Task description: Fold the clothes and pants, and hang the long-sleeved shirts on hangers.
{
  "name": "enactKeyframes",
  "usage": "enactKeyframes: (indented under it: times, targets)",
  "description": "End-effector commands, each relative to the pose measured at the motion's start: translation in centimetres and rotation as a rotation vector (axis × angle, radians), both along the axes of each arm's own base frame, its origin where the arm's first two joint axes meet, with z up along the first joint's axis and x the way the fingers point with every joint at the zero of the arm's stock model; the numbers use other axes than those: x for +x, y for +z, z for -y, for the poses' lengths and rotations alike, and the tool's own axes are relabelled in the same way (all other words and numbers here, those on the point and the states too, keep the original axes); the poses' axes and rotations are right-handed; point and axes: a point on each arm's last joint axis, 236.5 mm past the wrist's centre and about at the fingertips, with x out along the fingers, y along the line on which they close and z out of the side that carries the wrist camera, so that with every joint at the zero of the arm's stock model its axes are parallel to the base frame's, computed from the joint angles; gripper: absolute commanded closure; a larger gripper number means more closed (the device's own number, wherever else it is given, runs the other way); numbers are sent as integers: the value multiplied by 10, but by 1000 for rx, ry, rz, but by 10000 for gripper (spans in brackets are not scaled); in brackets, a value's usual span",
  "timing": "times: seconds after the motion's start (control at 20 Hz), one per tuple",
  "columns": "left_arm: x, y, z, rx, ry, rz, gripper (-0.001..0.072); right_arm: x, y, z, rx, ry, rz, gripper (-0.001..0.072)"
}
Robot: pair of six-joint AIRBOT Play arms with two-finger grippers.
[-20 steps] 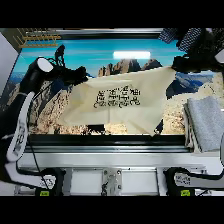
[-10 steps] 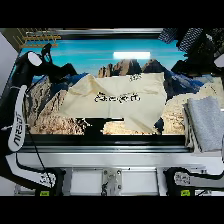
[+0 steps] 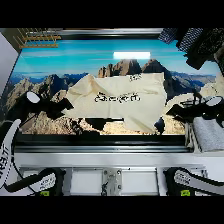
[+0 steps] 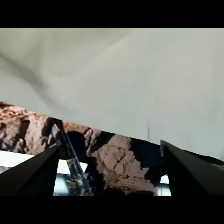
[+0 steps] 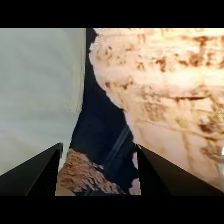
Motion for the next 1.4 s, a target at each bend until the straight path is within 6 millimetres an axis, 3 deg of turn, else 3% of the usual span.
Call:
enactKeyframes:
  times: [0.0, 0.15, 0.35, 0.4, 0.45, 0.6, 0.7, 0.95, 1.25, 1.3, 1.35]
  targets:
    - [-7, -7, 5, -41, 71, 33, 22, 2, -27, -34, 143, -29, 1, 199]
    - [-6, -7, 5, -41, 73, 34, 22, 24, -30, -63, 207, -13, 67, 199]
    - [3, -6, -3, -31, 116, 64, 22, 36, -36, -74, 154, 2, 103, 220]
    - [5, -6, -10, -32, 165, 58, 23, 36, -36, -74, 151, 12, 107, 525]
    - [5, -7, -19, -25, 208, 51, 23, 36, -35, -75, 151, 18, 112, 693]
    - [4, -14, -54, 49, 330, 27, 23, 36, -32, -75, 148, 34, 123, 699]
    - [8, -16, -67, 68, 371, 42, 23, 35, -32, -76, 152, 37, 120, 700]
    - [1, -50, -58, 60, 359, -48, 23, 35, -32, -76, 152, 36, 120, 699]
    - [28, -49, -32, 85, 295, 68, 24, 35, -32, -76, 152, 36, 120, 700]
    - [28, -51, -29, 83, 292, 62, 65, 35, -32, -76, 152, 36, 120, 699]
    - [24, -55, -28, 82, 287, 44, 245, 35, -31, -77, 153, 36, 120, 700]
